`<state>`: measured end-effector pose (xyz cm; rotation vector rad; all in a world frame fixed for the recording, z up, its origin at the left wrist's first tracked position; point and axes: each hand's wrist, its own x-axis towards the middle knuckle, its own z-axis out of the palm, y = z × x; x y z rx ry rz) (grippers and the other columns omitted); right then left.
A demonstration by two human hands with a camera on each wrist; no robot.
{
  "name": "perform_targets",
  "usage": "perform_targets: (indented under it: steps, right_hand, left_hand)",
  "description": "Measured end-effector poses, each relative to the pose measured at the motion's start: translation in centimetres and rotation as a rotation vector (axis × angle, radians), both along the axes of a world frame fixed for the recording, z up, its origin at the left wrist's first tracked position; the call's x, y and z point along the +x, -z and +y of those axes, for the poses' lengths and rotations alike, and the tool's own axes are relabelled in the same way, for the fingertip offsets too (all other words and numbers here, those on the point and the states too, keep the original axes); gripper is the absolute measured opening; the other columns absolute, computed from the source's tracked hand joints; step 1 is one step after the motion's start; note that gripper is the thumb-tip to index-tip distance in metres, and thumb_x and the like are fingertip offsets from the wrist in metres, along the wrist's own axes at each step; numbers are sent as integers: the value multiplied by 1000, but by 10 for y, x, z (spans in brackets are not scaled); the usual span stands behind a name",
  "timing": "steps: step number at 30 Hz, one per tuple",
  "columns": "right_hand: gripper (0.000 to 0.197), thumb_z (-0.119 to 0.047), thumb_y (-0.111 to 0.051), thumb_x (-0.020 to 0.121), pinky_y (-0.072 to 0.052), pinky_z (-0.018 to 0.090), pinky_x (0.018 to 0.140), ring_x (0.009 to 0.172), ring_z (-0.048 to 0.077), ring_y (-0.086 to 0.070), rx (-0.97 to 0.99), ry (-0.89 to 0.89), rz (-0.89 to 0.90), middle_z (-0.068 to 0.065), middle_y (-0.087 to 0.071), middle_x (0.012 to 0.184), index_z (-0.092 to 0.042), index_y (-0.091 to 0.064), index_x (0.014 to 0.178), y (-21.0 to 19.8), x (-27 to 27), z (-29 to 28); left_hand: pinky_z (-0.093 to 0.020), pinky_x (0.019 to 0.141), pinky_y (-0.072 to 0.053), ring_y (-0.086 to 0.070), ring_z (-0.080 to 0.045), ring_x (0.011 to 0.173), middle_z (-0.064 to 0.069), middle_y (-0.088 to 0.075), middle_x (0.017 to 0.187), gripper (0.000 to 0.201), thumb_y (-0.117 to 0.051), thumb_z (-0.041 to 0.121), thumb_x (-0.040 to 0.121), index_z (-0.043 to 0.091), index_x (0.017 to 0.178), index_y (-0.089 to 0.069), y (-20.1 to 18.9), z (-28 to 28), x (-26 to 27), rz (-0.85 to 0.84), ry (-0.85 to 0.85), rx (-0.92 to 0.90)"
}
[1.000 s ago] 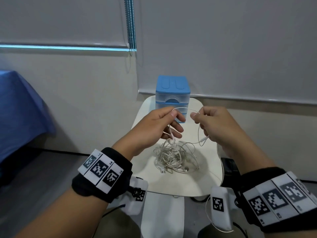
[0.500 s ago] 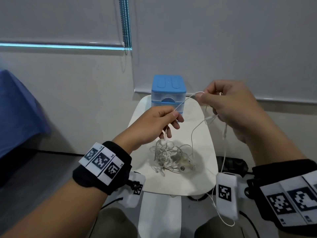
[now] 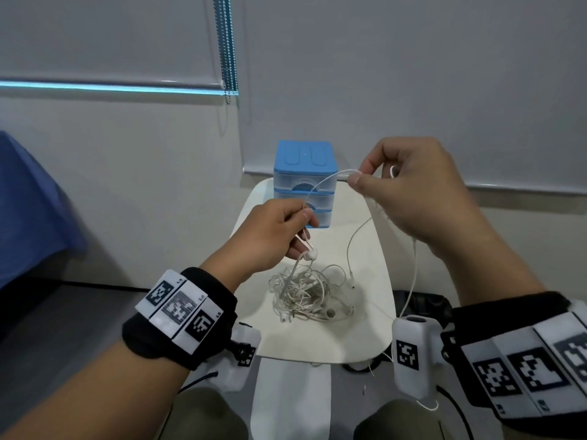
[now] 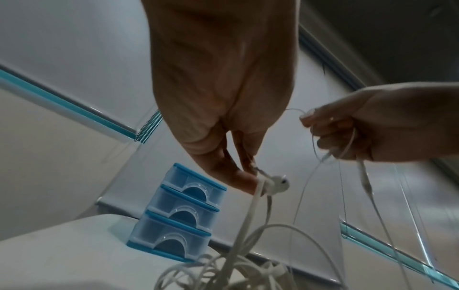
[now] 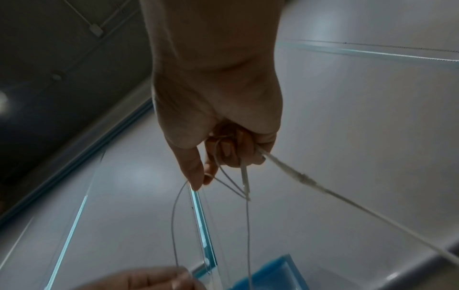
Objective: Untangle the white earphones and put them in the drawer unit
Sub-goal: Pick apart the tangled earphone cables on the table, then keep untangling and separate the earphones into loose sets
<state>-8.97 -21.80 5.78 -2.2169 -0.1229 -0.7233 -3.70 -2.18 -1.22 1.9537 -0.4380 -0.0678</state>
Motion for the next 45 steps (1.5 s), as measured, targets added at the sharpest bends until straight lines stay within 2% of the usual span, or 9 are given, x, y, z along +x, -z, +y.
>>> perform_targets:
  steps: [7, 15, 18, 21, 24, 30, 36, 40, 45]
  right_hand:
    - [22, -30, -77, 87, -33, 29, 54, 59, 11, -49, -140, 99, 190, -4, -54, 61, -19, -65, 72, 26, 3, -6]
    - [18, -29, -77, 86, -35, 31, 57, 65, 9, -50, -202, 181, 267, -5, -55, 65, -19, -68, 75, 30, 13, -24]
    - [18, -29, -76, 87, -35, 30, 56, 64, 9, -49, -215, 174, 280, -6, -53, 64, -19, -69, 75, 31, 14, -25]
    - [17, -30, -76, 88, -35, 29, 55, 62, 10, -50, -223, 164, 293, -6, -53, 61, -19, -71, 76, 32, 14, -25]
    - [17, -29, -76, 89, -35, 28, 54, 60, 10, -51, -228, 156, 294, -6, -54, 62, -19, -72, 76, 31, 14, -25]
    - [13, -23, -80, 86, -33, 17, 46, 49, 8, -42, -45, -84, 301, -7, -50, 56, -12, -76, 79, 39, 19, -7]
    - [13, -29, -82, 87, -35, 27, 64, 65, 10, -41, -55, -458, 514, -8, -47, 65, -17, -77, 84, 73, 29, 37]
    - [18, -27, -82, 87, -35, 29, 67, 65, 9, -40, -10, -450, 504, -17, -45, 60, -16, -75, 75, 82, 38, 36]
    - [16, -30, -77, 91, -36, 25, 62, 62, 8, -44, -43, -351, 490, -6, -54, 70, -16, -80, 83, 80, 41, 41]
  left_hand:
    - [-25, 79, -44, -60, -7, 82, 6, -73, 87, 41, -46, 31, 110, 15, 86, -74, -6, 9, -1, 21, 87, 43]
    - [-31, 66, -54, -59, -19, 59, -13, -70, 87, 38, -42, 26, 111, 7, 91, -68, -23, 14, -1, 199, 180, -369]
    - [-31, 60, -53, -70, -28, 72, -17, -71, 100, 37, -42, 27, 112, 6, 98, -69, -24, 14, -4, 241, 168, -305]
    - [-31, 72, -58, -72, -23, 84, -9, -73, 106, 37, -43, 27, 112, 10, 98, -73, -21, 13, -3, 195, 115, -219]
    - [-29, 79, -53, -59, -13, 73, -1, -72, 102, 37, -47, 30, 110, 15, 96, -79, -19, 18, 3, 73, 14, -47]
    - [-19, 57, -50, -60, -11, 57, -5, -64, 76, 37, -46, 23, 111, -1, 102, -74, -20, 21, 10, 104, -15, -90]
    - [-18, 52, -46, -55, -11, 52, 0, -62, 67, 35, -42, 18, 112, 2, 95, -69, -19, 19, 10, 149, 14, -137]
    - [-19, 51, -42, -47, -10, 48, 0, -59, 64, 36, -38, 22, 113, 7, 95, -66, -16, 28, 10, 217, -24, -181]
    - [-23, 47, -33, -33, -13, 43, 0, -50, 55, 38, -40, 28, 112, 8, 97, -67, -8, 27, 9, 280, 46, -48]
